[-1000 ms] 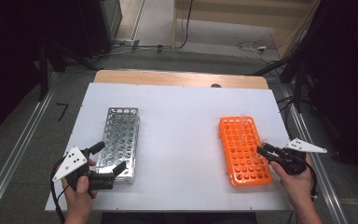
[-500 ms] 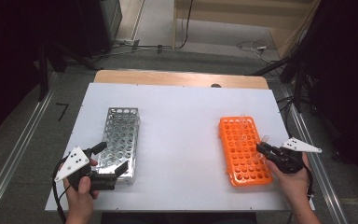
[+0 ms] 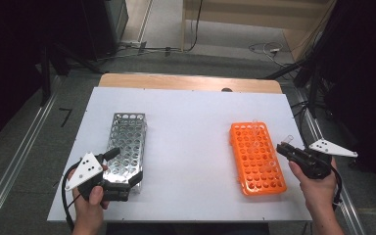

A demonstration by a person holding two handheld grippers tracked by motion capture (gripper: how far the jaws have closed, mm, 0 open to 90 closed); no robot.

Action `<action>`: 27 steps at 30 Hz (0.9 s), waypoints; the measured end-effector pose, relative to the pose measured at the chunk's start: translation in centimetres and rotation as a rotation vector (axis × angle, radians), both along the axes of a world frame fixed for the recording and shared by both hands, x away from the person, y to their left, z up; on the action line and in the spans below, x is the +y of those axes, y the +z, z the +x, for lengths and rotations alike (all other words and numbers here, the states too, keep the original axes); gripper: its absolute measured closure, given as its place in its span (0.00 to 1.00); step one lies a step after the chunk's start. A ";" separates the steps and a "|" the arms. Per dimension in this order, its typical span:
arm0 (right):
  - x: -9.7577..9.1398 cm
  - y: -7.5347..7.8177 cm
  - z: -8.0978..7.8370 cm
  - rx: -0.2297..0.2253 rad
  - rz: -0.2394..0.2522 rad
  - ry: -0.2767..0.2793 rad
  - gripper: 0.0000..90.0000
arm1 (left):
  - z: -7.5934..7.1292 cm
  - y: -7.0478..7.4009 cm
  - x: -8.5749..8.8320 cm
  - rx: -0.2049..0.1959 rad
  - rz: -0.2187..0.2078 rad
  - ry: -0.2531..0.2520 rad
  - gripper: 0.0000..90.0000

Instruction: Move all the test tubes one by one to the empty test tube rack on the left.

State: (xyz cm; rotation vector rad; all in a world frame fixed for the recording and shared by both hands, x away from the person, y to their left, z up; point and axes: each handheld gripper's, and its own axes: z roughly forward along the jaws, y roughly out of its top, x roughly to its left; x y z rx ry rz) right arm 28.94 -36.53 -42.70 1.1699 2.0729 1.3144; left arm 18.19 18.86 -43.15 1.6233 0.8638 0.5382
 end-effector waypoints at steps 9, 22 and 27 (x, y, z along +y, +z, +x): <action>1.7 3.7 -1.2 -0.021 0.004 0.053 0.82 | 0.4 1.0 -1.1 0.006 -0.015 -0.035 0.00; 7.1 5.3 -1.4 -0.024 0.019 0.207 0.82 | 1.9 2.2 -3.4 0.037 -0.025 -0.106 0.00; 9.5 5.1 -1.3 -0.016 0.012 0.256 0.82 | 2.5 2.4 -4.0 0.042 -0.025 -0.116 0.00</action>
